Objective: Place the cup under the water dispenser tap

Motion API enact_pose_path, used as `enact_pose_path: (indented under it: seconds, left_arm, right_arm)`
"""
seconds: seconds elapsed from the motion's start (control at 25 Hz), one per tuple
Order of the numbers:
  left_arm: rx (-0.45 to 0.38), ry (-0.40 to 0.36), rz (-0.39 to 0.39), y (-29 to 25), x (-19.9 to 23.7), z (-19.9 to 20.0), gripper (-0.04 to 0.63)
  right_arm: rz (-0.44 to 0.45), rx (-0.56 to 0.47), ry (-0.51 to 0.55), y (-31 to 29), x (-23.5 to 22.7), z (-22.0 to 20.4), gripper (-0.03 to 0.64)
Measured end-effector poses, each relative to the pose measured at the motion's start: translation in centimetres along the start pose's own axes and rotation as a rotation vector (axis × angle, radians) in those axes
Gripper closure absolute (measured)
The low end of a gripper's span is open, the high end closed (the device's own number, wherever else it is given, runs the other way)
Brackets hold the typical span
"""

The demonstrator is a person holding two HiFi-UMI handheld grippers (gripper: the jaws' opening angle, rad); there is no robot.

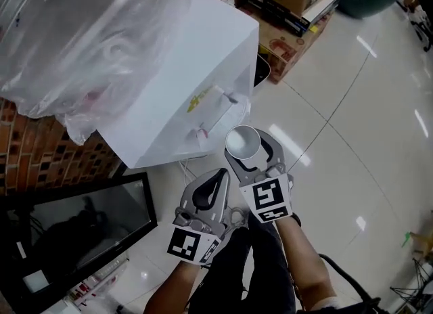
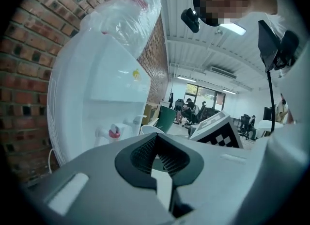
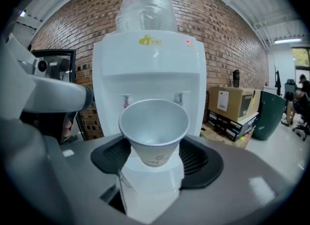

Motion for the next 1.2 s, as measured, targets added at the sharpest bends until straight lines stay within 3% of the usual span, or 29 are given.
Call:
enact_pose_path:
  seconds: [0.32, 0.6, 0.88, 1.2]
  left_arm:
    - [0.046, 0.009, 0.012, -0.7, 1.5, -3.8, 0.595]
    - [0.068, 0.022, 0.010, -1.7, 2.2, -5.6, 0.595]
    - [0.061, 0.041, 0.004, -2.4, 2.5, -5.9, 0.595]
    - [0.069, 0.040, 0.005, -2.4, 3.3, -5.9, 0.595]
  right_arm:
    - [-0.009, 0.042, 0.010, -5.1, -3.2, -6.1, 0.300]
    - [0.048, 0.100, 0.012, -8.6, -3.8, -9.5, 0.300]
    - [0.062, 0.153, 0.043, -10.2, -5.1, -10.6, 0.299]
    - [0.059, 0.127, -0.002, -10.9, -4.8, -10.9, 0.291]
Point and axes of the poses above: the fingertips, and each gripper's own axes: y backward along the fingers, x to its left, z out of its top, the point moved 4 cm from there along y, backward along the fingers, and after that the axes turned 12 degrees about -x, right-handed, at the moved point
